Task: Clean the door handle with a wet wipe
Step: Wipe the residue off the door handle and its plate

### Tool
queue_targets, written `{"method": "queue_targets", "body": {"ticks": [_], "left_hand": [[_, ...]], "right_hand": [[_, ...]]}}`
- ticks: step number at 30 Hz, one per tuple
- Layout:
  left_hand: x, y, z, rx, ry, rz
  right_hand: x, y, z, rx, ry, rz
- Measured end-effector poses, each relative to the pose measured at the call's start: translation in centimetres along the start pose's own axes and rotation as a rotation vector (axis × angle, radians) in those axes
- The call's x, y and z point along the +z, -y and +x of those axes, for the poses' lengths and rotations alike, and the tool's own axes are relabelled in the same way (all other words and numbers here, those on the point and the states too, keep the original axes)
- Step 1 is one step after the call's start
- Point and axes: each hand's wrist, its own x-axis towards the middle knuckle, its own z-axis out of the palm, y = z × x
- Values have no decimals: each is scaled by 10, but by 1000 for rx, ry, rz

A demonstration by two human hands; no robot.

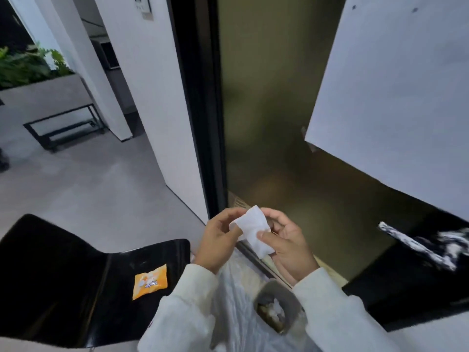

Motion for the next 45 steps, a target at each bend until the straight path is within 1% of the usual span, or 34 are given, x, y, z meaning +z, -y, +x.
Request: {"method": "queue_targets", "body": {"ticks": [2, 3, 6, 7, 10, 12, 13, 15, 16, 17, 18, 20, 23, 24, 27, 29, 31, 34, 36, 37, 38, 39, 41, 43, 45], "left_hand": [[24, -6, -1, 51, 5, 13], [36, -7, 0, 47, 2, -1], [62, -12, 6, -36, 26, -61], [68, -13, 10, -41, 42, -46], [83, -25, 33, 58, 90, 85], [87, -33, 52, 89, 137, 138], [87, -35, 61, 67, 162, 94], [85, -44, 77, -75, 226, -164], [83, -47, 85, -150, 280, -304], [81, -48, 93, -202, 338, -400], [78, -50, 102, -229, 392, -438], [74, -50, 115, -223, 437, -417], [69, -48, 138, -234, 362, -402], [67, -47, 144, -201, 363, -380], [65, -45, 156, -42, 392, -214], [67, -42, 159, -12, 377, -186], [70, -37, 161, -27, 395, -203], [81, -45, 156, -5, 532, -100], [93, -51, 150, 66, 645, 23], [99, -54, 147, 127, 673, 63], [109, -55, 141, 188, 662, 84], [118, -55, 136, 245, 611, 105], [140, -50, 127, 349, 466, 167], [165, -40, 115, 401, 375, 226], [192, -32, 103, 413, 345, 229]], "right_hand": [[-18, 14, -5, -40, -48, -10], [-25, 19, -6, -63, -76, -24], [-39, 32, -5, -150, -204, -110], [-42, 37, -3, -174, -244, -141], [-43, 53, 2, -248, -291, -183], [-42, 63, 8, -276, -326, -135], [-41, 68, 12, -266, -345, -57], [-42, 75, 22, -199, -339, 171], [-42, 79, 27, -171, -330, 250], [-42, 81, 33, -153, -320, 278], [-42, 84, 39, -141, -299, 288], [-41, 88, 47, -130, -247, 284], [-40, 88, 56, -127, -251, 244], [-41, 87, 58, -129, -266, 232], [-44, 86, 56, -129, -303, 168], [-46, 84, 52, -125, -303, 169], [-50, 81, 49, -139, -312, 116], [-57, 84, 44, -163, -384, -85], [-62, 86, 41, -176, -433, -150], [-65, 86, 40, -199, -456, -163], [-69, 86, 36, -235, -486, -160], [-73, 86, 34, -275, -514, -158], [-86, 86, 25, -330, -570, -146], [-101, 88, 13, -330, -593, -84], [-119, 89, 2, -280, -573, 49]]}}
